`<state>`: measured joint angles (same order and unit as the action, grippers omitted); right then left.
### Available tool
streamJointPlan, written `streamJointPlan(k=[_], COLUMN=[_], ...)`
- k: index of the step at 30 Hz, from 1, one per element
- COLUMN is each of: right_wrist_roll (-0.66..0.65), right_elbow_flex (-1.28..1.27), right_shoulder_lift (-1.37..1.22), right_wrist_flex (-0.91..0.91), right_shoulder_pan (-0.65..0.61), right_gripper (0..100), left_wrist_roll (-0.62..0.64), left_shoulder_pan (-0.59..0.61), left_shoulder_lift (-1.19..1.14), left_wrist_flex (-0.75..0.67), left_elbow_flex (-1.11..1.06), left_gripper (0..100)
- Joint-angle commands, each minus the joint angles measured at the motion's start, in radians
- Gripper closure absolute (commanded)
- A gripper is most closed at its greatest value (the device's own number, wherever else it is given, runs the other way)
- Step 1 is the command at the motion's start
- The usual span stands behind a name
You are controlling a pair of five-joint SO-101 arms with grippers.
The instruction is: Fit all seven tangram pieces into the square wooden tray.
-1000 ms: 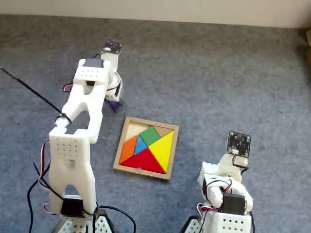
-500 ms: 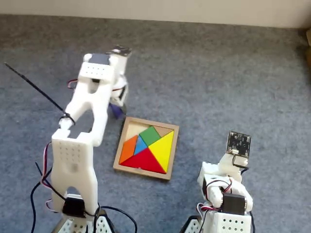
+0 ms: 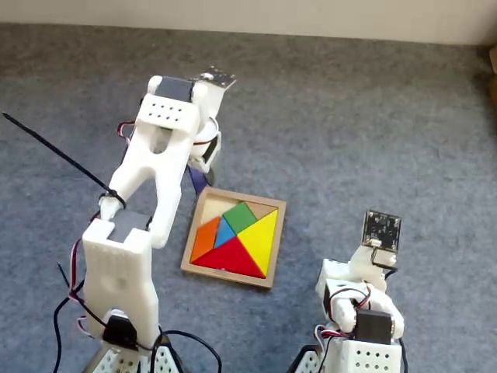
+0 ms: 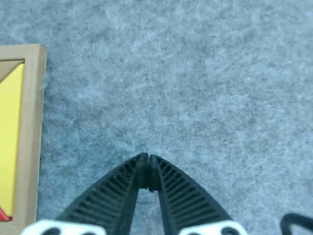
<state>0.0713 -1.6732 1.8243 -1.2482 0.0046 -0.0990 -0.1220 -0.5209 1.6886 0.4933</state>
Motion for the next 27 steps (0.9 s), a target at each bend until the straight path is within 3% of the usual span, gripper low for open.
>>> streamJointPlan(k=[1, 5, 12, 17, 27], right_wrist_roll=[-0.008, -0.008, -0.008, -0.008, -0.008], right_elbow_flex=[-0.156, -0.156, -0.156, -0.156, -0.156], right_shoulder_lift=[0.028, 0.028, 0.028, 0.028, 0.028], right_wrist_flex=[-0.002, -0.002, -0.002, -0.002, -0.002], right_shoulder_pan=[0.019, 0.019, 0.019, 0.019, 0.019], right_gripper=[98.2, 98.2, 98.2, 98.2, 98.2], left_wrist_roll=[-0.063, -0.078, -0.081, -0.184, -0.187], left_shoulder_pan=[-0.047, -0.097, -0.124, -0.125, -0.124], left_shoulder_lift=[0.12, 0.22, 0.389, 0.475, 0.576], left_wrist_flex=[0.008, -0.034, -0.325, -0.477, -0.554], left_elbow_flex=[-0.05, -0.197, -0.573, -0.782, -0.897], left_gripper=[87, 87, 87, 87, 86])
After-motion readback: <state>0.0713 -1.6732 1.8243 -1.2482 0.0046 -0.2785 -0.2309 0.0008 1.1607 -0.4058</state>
